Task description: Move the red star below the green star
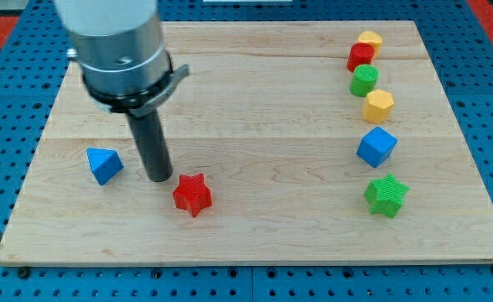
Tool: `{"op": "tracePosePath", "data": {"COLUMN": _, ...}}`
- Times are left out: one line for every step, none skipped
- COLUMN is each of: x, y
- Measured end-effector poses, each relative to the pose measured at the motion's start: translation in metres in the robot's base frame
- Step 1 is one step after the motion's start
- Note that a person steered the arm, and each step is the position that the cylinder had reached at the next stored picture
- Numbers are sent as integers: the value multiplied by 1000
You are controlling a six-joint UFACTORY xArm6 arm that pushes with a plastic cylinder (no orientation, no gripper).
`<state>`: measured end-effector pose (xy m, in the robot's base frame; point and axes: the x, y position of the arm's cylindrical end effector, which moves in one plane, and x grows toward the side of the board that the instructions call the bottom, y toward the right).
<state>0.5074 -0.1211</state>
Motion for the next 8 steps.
{"op": "tracePosePath", "data": {"x": 35, "y": 54}}
{"op": "tracePosePath", "data": {"x": 36, "y": 161}}
{"op": "tracePosePath", "data": {"x": 32, "y": 189}}
{"op": "tracePosePath", "data": {"x": 28, "y": 196}}
{"op": "tracePosePath", "data": {"x": 66, "y": 228}}
{"op": "tracePosePath", "data": {"x": 71, "y": 261}}
{"op": "tracePosePath", "data": {"x": 74, "y": 260}}
{"op": "tracePosePath", "data": {"x": 102, "y": 180}}
